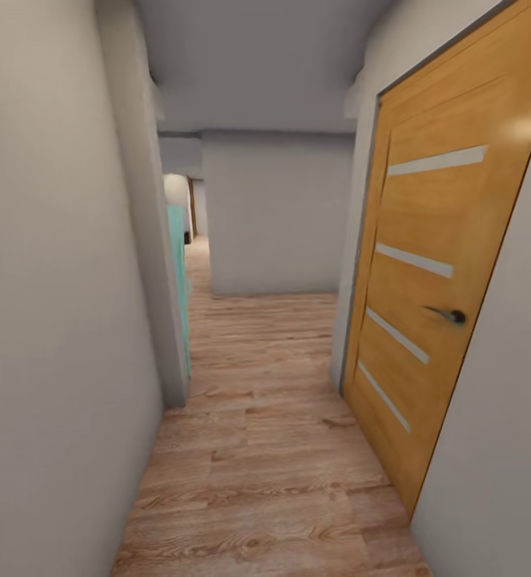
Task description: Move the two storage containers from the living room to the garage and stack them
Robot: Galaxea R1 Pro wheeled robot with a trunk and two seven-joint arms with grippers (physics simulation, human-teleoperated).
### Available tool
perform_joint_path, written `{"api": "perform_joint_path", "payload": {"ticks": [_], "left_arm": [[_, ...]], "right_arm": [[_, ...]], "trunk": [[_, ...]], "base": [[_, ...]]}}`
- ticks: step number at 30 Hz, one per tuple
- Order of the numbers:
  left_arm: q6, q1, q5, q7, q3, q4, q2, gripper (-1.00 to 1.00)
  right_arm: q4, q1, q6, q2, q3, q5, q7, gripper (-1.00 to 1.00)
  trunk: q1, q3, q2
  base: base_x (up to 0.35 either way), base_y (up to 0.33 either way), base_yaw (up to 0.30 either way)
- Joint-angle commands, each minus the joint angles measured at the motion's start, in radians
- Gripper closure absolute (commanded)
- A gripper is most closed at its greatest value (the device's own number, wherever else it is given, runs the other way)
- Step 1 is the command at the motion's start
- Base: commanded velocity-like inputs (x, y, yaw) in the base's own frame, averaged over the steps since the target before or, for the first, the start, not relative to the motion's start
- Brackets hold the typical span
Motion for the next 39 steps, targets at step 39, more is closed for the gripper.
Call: {"api": "perform_joint_path", "payload": {"ticks": [39], "left_arm": [[0.011, 0.0, 0.007, 0.002, -0.007, 0.001, 0.002, -1.0]], "right_arm": [[0.003, 0.0, -0.008, 0.001, 0.008, -0.008, 0.01, -1.0]], "trunk": [[0.001, -0.001, -0.001]], "base": [[0.319, 0.0, 0.029]]}}
